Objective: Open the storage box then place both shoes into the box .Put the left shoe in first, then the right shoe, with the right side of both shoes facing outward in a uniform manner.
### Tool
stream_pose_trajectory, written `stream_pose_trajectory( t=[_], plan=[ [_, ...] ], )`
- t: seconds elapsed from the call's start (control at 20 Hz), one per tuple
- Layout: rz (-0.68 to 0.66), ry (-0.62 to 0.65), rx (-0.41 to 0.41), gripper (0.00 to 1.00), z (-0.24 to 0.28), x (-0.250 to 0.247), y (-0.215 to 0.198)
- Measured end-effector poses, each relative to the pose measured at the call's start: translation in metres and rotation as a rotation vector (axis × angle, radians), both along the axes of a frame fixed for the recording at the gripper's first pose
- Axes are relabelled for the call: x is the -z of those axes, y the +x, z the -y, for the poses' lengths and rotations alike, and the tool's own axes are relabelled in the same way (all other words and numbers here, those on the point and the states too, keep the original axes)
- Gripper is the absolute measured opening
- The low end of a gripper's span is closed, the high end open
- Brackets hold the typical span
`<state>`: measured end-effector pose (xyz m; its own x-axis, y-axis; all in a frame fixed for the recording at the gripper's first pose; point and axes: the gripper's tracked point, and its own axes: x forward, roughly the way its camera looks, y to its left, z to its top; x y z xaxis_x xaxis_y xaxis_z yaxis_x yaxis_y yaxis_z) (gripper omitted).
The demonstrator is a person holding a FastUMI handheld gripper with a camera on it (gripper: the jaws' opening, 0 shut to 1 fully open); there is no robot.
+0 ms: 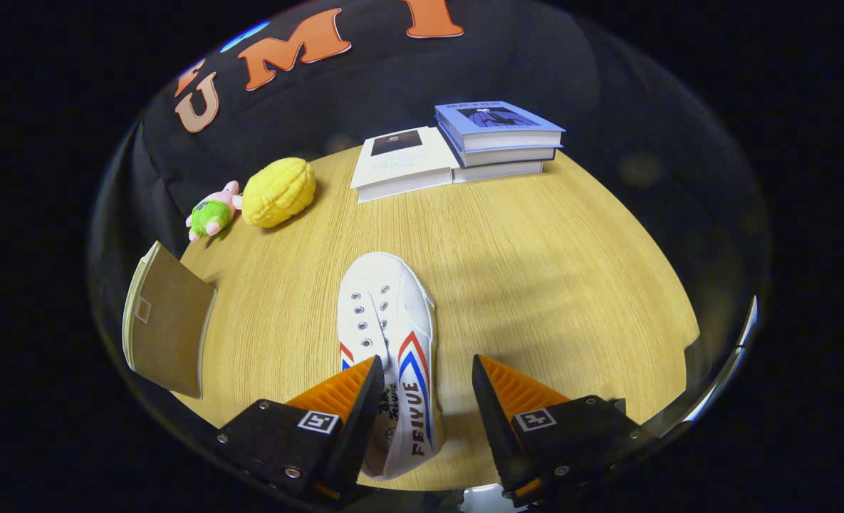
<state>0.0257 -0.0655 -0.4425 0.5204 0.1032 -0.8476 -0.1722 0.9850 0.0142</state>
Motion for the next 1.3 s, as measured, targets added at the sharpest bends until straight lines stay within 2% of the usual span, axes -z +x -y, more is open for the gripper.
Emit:
stream_pose_trajectory(
  t=[0.15, 0.35, 0.5, 0.6, 0.65, 0.75, 0.8, 0.85, 0.9, 0.95, 1.1, 1.3],
  plan=[
    [-0.046, -0.035, -0.014, 0.67, 0.005, 0.02, -0.006],
    [-0.092, 0.034, 0.007, 0.56, -0.001, 0.025, -0.007],
    [-0.138, 0.082, 0.039, 0.55, -0.002, 0.027, -0.01],
    [-0.136, 0.119, 0.03, 0.47, -0.005, 0.026, -0.009],
    [-0.124, 0.129, 0.029, 0.36, -0.005, 0.025, -0.008],
    [-0.105, 0.134, 0.024, 0.3, -0.003, 0.025, -0.007],
    [-0.106, 0.143, 0.038, 0.27, -0.003, 0.024, -0.006],
    [-0.111, 0.153, 0.053, 0.17, -0.001, 0.024, -0.005],
    [-0.111, 0.165, 0.068, 0.14, -0.001, 0.022, -0.004],
    [-0.105, 0.175, 0.082, 0.06, -0.002, 0.019, -0.003],
    [-0.057, 0.157, 0.098, 0.01, -0.002, 0.002, -0.004],
    [0.006, 0.241, 0.107, 0.01, -0.037, -0.034, 0.001]
  ],
)
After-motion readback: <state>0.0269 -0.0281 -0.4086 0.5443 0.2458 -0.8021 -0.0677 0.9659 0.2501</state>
